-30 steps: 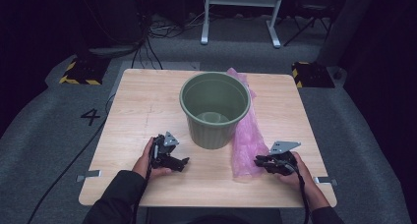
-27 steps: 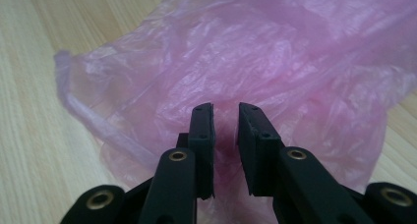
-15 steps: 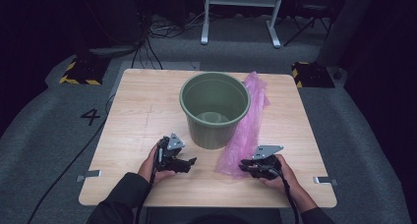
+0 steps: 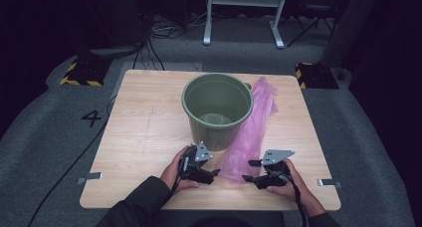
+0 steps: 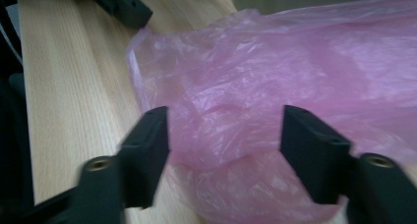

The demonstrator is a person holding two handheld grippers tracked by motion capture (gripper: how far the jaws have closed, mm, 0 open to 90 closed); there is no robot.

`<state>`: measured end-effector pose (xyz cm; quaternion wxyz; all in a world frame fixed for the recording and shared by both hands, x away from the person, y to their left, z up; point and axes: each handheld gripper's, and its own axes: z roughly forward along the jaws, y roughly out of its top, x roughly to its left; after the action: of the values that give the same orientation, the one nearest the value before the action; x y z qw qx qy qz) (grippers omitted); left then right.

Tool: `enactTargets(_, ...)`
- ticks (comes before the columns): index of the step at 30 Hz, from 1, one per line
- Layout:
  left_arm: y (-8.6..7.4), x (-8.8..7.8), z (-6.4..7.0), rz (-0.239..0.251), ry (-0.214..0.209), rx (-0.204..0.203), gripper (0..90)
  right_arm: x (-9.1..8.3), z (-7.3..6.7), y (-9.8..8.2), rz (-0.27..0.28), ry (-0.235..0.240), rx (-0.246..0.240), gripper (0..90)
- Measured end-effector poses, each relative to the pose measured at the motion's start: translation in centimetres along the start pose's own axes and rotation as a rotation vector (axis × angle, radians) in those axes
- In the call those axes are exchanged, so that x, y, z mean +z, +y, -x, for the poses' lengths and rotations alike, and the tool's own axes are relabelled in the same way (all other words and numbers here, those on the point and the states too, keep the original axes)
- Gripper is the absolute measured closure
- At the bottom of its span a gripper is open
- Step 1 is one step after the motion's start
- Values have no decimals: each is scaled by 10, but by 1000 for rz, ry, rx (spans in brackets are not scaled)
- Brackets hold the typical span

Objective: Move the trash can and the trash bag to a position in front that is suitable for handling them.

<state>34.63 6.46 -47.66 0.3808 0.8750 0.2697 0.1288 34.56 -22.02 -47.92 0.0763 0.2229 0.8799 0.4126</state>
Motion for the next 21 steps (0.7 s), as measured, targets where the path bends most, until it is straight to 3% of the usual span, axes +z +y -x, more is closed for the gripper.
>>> enactTargets(5, 4, 8, 8, 14, -18, 27, 236, -22, 4, -5, 34, -60, 18, 252)
enactTargets(6, 6, 11, 12, 19, -21, 38, 245, -33, 8, -7, 72, -73, 44, 239)
enactTargets(8, 8, 14, 16, 26, -34, 66, 269, -41, 11, -8, 85, -87, 41, 238)
enactTargets(12, 12, 21, 21, 28, -35, 78, 330, -50, 15, -11, 101, -122, 61, 259)
enactTargets(13, 14, 28, 23, 14, -28, 88, 340, -52, 19, -14, 91, -161, 82, 272)
enactTargets(15, 15, 31, 23, 2, -21, 102, 428, -52, 24, -18, 78, -189, 93, 279)
enactTargets(16, 15, 34, 23, -22, -27, 135, 468, -52, 27, -20, 82, -195, 102, 283)
enactTargets(21, 12, 31, 17, -20, -45, 153, 706, -53, 40, -27, 77, -240, 148, 283)
